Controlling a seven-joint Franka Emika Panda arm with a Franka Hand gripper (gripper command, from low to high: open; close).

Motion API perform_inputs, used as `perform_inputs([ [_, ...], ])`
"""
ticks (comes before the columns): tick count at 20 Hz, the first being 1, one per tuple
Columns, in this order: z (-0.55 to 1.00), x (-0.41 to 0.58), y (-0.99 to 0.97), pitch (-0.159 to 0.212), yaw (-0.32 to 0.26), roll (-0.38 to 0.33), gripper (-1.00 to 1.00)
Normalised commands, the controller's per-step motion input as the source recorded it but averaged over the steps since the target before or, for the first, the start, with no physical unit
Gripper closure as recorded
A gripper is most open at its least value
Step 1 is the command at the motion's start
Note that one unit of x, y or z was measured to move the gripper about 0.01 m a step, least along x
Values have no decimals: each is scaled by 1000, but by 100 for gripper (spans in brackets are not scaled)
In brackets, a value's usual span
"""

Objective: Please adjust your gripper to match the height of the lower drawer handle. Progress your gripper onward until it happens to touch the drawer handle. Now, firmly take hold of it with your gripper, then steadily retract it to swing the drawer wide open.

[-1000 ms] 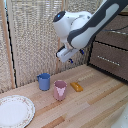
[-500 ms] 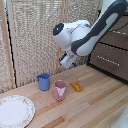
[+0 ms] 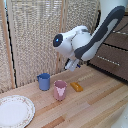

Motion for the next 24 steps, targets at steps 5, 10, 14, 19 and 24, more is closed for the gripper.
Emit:
perform_inputs([
  [5, -229, -26, -430, -20, 125, -316, -100],
  [10, -270, -6, -492, -35, 162, -230, -100],
  [14, -64, -91, -507, -59, 165, -197, -100],
  [19, 0, -350, -605, -84, 88, -208, -100],
  [24, -1, -428, -696, -97, 28, -158, -100],
])
